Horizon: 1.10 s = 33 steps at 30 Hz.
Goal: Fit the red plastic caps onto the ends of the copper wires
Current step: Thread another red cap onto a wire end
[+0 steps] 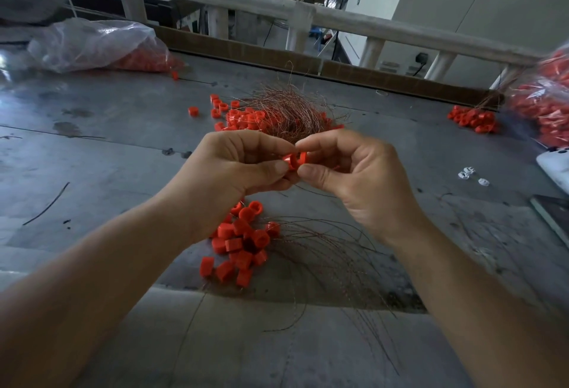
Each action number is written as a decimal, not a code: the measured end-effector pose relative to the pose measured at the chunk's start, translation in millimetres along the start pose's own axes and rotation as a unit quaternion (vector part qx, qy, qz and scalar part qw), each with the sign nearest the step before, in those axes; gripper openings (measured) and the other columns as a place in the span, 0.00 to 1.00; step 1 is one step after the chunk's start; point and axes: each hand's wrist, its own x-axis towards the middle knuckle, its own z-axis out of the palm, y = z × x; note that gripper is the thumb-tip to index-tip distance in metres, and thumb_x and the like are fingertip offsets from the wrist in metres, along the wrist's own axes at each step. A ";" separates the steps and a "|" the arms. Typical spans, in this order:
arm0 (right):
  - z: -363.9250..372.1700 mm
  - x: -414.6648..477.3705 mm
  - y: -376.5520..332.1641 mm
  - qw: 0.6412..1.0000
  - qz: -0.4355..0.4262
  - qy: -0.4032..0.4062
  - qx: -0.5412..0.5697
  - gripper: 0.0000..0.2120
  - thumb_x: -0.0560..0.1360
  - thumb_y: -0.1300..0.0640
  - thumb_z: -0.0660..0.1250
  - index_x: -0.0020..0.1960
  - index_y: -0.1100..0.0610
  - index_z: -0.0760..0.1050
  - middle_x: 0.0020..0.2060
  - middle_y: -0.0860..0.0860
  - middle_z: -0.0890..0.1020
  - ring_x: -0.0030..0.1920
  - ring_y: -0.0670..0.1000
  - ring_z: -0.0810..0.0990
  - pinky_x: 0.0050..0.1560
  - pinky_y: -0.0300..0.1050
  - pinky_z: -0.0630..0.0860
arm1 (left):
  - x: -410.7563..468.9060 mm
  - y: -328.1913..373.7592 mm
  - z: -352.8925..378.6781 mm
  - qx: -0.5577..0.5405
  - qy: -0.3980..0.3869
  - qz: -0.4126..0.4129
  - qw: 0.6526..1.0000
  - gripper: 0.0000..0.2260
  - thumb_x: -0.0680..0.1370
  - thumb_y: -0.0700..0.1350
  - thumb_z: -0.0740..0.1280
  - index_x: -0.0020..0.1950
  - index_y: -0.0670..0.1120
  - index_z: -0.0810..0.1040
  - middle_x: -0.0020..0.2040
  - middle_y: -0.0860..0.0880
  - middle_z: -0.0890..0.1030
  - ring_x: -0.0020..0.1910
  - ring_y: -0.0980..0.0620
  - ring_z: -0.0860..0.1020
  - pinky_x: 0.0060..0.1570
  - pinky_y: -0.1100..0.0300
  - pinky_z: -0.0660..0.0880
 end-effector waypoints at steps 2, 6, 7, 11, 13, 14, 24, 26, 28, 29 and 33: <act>0.6 -0.8 -0.3 1.000 -0.009 0.010 -0.001 0.12 0.65 0.66 0.72 0.43 0.52 0.77 0.36 0.46 0.80 0.37 0.41 0.80 0.40 0.31 0.75 | 0.3 0.2 -0.1 0.007 -0.003 0.002 1.000 0.09 0.61 0.38 0.68 0.36 0.47 0.84 0.35 0.46 0.84 0.35 0.53 0.83 0.36 0.67 0.77; 3.4 -1.5 -0.1 0.999 -0.019 0.011 -0.033 0.10 0.65 0.65 0.73 0.43 0.54 0.79 0.38 0.48 0.82 0.39 0.47 0.82 0.42 0.38 0.78 | 0.6 -0.4 0.6 0.011 0.000 0.000 1.000 0.09 0.60 0.38 0.68 0.36 0.48 0.85 0.33 0.47 0.83 0.33 0.53 0.82 0.35 0.67 0.77; 4.1 -1.0 0.7 0.999 -0.018 0.013 -0.038 0.10 0.65 0.65 0.73 0.43 0.54 0.79 0.38 0.49 0.82 0.39 0.47 0.82 0.43 0.38 0.78 | 0.8 -0.5 0.4 0.012 0.001 -0.002 1.000 0.09 0.60 0.38 0.68 0.35 0.48 0.85 0.33 0.47 0.83 0.33 0.53 0.82 0.35 0.67 0.77; 4.7 -1.2 0.9 0.999 -0.019 0.013 -0.047 0.10 0.65 0.64 0.73 0.43 0.54 0.79 0.39 0.47 0.82 0.39 0.46 0.82 0.43 0.37 0.78 | 1.6 -1.2 -0.1 0.025 0.002 -0.001 1.000 0.10 0.60 0.39 0.68 0.36 0.49 0.85 0.33 0.47 0.84 0.33 0.53 0.82 0.35 0.67 0.77; 4.5 -2.2 0.1 0.999 -0.019 0.014 -0.047 0.10 0.65 0.65 0.73 0.43 0.54 0.79 0.39 0.47 0.82 0.40 0.46 0.82 0.44 0.38 0.78 | 1.6 -1.4 -0.2 0.044 0.001 0.005 0.999 0.10 0.60 0.39 0.68 0.37 0.50 0.85 0.34 0.48 0.84 0.34 0.54 0.82 0.35 0.68 0.77; 4.7 -2.3 0.2 0.998 -0.019 0.015 -0.049 0.10 0.65 0.65 0.73 0.43 0.53 0.79 0.39 0.47 0.82 0.40 0.45 0.82 0.44 0.38 0.78 | 1.6 -1.6 -0.3 0.051 0.001 0.007 0.999 0.10 0.61 0.39 0.68 0.37 0.51 0.85 0.34 0.48 0.84 0.34 0.54 0.82 0.35 0.69 0.77; 6.3 -2.4 2.6 0.992 -0.053 0.037 -0.109 0.13 0.64 0.63 0.74 0.47 0.54 0.79 0.39 0.45 0.81 0.42 0.43 0.81 0.44 0.35 0.77 | 1.4 -1.0 -2.0 0.054 0.000 0.009 0.999 0.09 0.60 0.38 0.68 0.34 0.50 0.84 0.33 0.48 0.84 0.33 0.54 0.82 0.34 0.69 0.76; 4.6 -1.7 3.0 0.992 -0.062 0.031 -0.108 0.14 0.64 0.63 0.74 0.48 0.55 0.78 0.39 0.45 0.80 0.42 0.41 0.80 0.43 0.32 0.75 | 1.0 -0.9 -2.2 0.049 -0.006 0.007 0.999 0.09 0.60 0.39 0.68 0.35 0.49 0.84 0.34 0.47 0.84 0.33 0.54 0.83 0.34 0.69 0.77; 4.2 -1.5 3.1 0.992 -0.062 0.032 -0.106 0.13 0.64 0.63 0.74 0.47 0.55 0.79 0.39 0.45 0.81 0.41 0.42 0.80 0.43 0.32 0.75 | 0.2 -0.8 -1.9 0.052 -0.010 0.009 0.999 0.09 0.60 0.39 0.68 0.36 0.50 0.85 0.34 0.48 0.84 0.34 0.54 0.83 0.35 0.69 0.77; 4.6 -1.7 3.0 0.992 -0.061 0.035 -0.107 0.12 0.63 0.62 0.74 0.46 0.55 0.79 0.38 0.46 0.81 0.41 0.43 0.81 0.43 0.34 0.76 | -0.2 -0.6 -1.6 0.055 -0.012 0.010 0.998 0.10 0.60 0.40 0.68 0.36 0.51 0.85 0.34 0.48 0.84 0.34 0.55 0.83 0.35 0.69 0.76; 6.8 -4.1 2.8 0.989 -0.069 0.048 -0.125 0.09 0.63 0.61 0.74 0.43 0.58 0.81 0.37 0.47 0.81 0.40 0.45 0.81 0.43 0.39 0.79 | -1.4 -0.8 -0.8 0.061 -0.015 0.011 0.998 0.09 0.60 0.40 0.68 0.36 0.50 0.84 0.33 0.49 0.84 0.33 0.55 0.82 0.34 0.70 0.76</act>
